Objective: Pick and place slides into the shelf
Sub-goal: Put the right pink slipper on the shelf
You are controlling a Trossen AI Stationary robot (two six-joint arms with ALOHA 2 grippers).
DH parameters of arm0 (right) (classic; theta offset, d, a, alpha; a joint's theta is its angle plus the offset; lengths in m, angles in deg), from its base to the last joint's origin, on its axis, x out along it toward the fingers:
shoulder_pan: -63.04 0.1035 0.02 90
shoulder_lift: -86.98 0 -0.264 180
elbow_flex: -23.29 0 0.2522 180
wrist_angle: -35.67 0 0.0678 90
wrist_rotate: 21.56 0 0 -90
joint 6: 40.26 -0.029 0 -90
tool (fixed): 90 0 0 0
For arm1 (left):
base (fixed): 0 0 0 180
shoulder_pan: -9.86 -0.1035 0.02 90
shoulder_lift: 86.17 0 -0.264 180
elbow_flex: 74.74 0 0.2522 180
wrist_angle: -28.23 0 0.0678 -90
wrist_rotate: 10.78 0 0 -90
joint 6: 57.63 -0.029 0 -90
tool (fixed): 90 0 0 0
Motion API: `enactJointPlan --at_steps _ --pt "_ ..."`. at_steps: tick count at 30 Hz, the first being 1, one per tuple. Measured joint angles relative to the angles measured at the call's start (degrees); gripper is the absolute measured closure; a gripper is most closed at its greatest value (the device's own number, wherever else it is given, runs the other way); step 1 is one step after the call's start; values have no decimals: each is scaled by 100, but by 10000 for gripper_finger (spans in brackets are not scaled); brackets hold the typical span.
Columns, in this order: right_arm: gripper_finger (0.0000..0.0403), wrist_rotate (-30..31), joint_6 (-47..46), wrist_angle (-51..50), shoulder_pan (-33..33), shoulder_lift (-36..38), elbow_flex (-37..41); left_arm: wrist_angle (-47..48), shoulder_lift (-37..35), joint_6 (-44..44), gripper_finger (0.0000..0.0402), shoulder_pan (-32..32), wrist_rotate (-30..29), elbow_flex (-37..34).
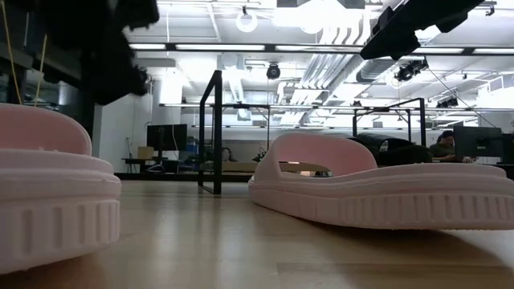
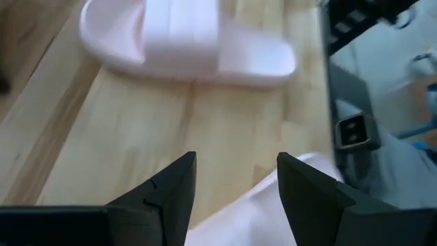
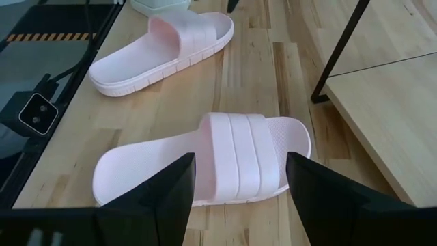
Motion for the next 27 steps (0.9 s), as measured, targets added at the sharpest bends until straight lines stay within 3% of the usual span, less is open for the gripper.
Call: enactJointPlan --at_steps 13,20,27 --pt "182 96 14 -12 20 -133 -7 -110 0 -111 213 -7 -554 0" --pt "182 228 591 -58 72 -1001 -115 -80 0 -109 213 -7 -544 0" --pt "182 1038 1148 -167 249 -1940 -886 -73 0 -106 213 -6 -527 0"
